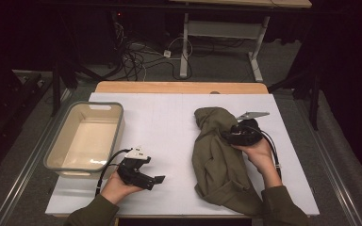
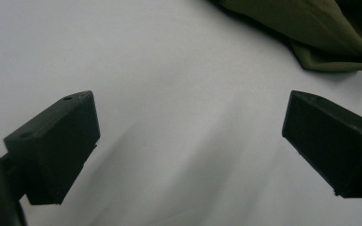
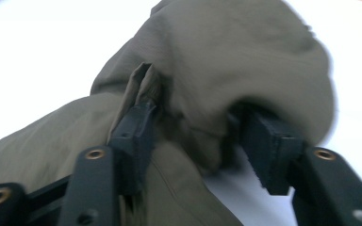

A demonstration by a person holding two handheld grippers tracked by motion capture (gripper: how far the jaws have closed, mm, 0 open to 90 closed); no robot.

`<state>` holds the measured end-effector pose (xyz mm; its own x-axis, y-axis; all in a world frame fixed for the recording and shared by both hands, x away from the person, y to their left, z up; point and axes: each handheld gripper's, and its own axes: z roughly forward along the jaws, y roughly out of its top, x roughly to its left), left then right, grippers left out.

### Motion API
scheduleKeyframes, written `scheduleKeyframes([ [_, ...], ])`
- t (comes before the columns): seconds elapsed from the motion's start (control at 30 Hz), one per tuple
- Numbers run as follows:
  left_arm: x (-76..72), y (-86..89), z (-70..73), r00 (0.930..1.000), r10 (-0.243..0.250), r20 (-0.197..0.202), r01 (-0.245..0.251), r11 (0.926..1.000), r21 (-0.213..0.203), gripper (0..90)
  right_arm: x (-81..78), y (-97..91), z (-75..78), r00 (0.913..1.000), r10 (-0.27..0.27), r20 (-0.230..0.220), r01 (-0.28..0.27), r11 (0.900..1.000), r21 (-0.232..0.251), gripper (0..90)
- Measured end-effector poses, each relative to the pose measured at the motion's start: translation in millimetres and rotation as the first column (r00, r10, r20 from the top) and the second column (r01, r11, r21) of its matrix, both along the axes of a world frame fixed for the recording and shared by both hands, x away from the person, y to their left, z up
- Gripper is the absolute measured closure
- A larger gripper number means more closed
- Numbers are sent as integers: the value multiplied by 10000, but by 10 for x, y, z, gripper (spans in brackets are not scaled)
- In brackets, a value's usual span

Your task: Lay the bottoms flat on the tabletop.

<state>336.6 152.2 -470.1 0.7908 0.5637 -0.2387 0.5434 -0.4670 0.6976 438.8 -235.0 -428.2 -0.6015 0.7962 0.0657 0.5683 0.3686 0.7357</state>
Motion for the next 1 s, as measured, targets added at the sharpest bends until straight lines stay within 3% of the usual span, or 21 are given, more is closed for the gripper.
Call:
scheduleKeyframes([
  [0.2,2,3,2,10000,21,3,-21,10000,-27,46,-79,-335,113,9997,-220,41,219,9996,204,387],
  [0.33,2,-4,0,10000,13,0,-13,10000,-19,47,-77,-583,137,9951,-973,198,963,9942,472,390],
  [0.43,4,-6,-3,10000,9,-9,-9,10000,-3,47,-40,-680,90,9912,-1311,202,1302,9907,403,420],
  [0.67,5,-9,-6,10000,-2,-22,2,10000,3,47,104,-602,-185,9944,-974,-420,984,9949,236,489],
  [0.8,7,-9,-10,10000,22,-49,-22,10000,-7,47,163,-511,-270,9958,-833,-391,843,9961,266,541],
  [1.0,10,-13,-15,10000,-11,-58,11,10000,35,47,211,-475,-312,9959,-840,-343,859,9946,587,707],
])
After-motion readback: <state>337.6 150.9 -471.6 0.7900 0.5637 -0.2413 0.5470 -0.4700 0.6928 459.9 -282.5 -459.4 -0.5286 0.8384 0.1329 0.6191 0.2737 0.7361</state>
